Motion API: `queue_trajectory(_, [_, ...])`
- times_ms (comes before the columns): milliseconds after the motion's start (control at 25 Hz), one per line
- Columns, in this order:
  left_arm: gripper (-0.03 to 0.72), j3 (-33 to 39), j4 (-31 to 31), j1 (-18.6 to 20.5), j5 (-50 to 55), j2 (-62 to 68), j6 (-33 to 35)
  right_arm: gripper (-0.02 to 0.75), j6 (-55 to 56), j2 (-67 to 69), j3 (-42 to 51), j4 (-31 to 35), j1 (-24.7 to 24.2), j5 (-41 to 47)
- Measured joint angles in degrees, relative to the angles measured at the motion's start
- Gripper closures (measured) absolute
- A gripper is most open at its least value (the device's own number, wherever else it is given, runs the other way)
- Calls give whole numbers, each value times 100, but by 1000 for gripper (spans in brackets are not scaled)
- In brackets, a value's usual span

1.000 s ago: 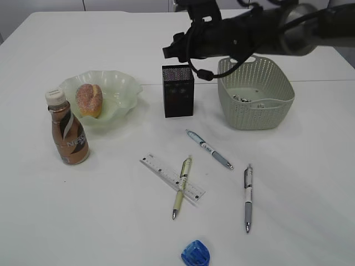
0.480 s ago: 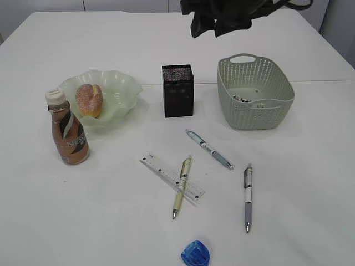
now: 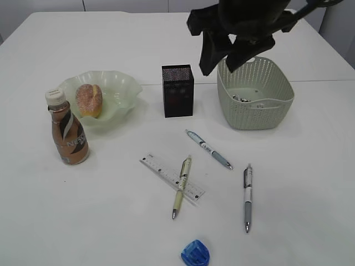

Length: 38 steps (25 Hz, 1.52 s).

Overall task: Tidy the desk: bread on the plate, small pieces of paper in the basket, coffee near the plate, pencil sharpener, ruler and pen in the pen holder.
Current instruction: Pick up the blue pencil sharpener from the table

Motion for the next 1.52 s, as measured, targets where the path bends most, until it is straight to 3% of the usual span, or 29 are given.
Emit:
queue_trajectory(320, [255,0,-15,0,0,-43,0,335,-43,-12,0,563,160,44])
queue_trajectory(640, [255,0,-209,0,0,-326,0,335,-54,-752,606,598,241,55])
queue_trajectory(1080, [255,0,-179,0,11,-499,0,335,-52,-1246,2307,245,1480,64])
queue_trajectory(1520, [255,0,-179,0,11,-505,0,305,193,-575,2529,83,1637,9])
